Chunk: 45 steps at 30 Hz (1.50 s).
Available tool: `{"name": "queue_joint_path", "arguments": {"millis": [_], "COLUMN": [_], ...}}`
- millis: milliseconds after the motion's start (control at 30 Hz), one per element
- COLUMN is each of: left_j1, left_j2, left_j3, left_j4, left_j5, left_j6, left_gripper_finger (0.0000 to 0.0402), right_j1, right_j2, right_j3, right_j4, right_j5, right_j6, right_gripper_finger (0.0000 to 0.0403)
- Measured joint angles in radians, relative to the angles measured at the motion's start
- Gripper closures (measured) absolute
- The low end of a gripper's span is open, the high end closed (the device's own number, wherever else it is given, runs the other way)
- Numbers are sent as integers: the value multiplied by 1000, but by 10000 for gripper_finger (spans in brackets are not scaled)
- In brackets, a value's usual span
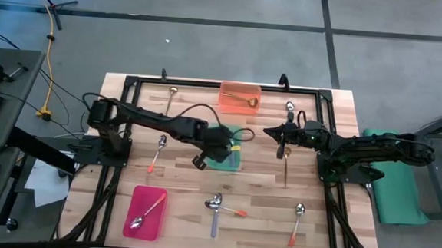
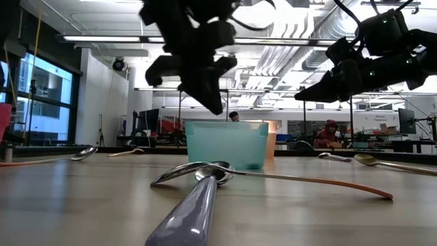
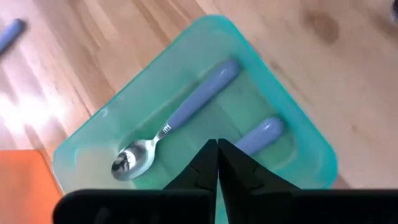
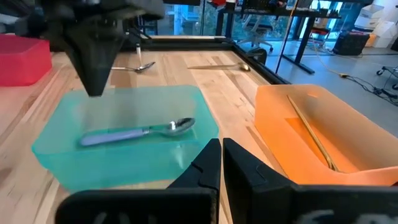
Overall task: Sort silverware by color (type)
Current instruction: Put the orange spoon into the red bin
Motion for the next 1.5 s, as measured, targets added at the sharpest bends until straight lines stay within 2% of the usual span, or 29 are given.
{"name": "queue_joint_path", "arguments": {"millis": [200, 433, 667, 767, 933, 1233, 1500], "left_j1": [4, 10, 7, 7, 7, -1, -64], "left_j2": [-189, -381, -409, -403, -403, -403, -403], "left_j3": [-290, -638, -871, -925, -979, -984, -984], "left_j4": [304, 795, 1245, 1361, 1473, 1447, 1413], "left_j5": [58, 101, 103, 103, 102, 102, 103], "left_j6": [-126, -335, -430, -473, -497, -500, -498], "left_gripper_finger": [401, 401, 401, 401, 401, 401, 401], "right_j1": [24, 94, 150, 185, 257, 434, 592], "right_j2": [1, 1, 1, 1, 1, 1, 1], "right_j3": [0, 0, 2, 21, 68, 171, 232], "right_j4": [-6, 58, 64, 52, -30, -223, -349], "right_j5": [2, 0, 3, 62, 190, 322, 448], "right_j6": [3, 0, 53, 71, 82, 152, 214], "right_gripper_finger": [403, 403, 403, 403, 403, 403, 402]}}
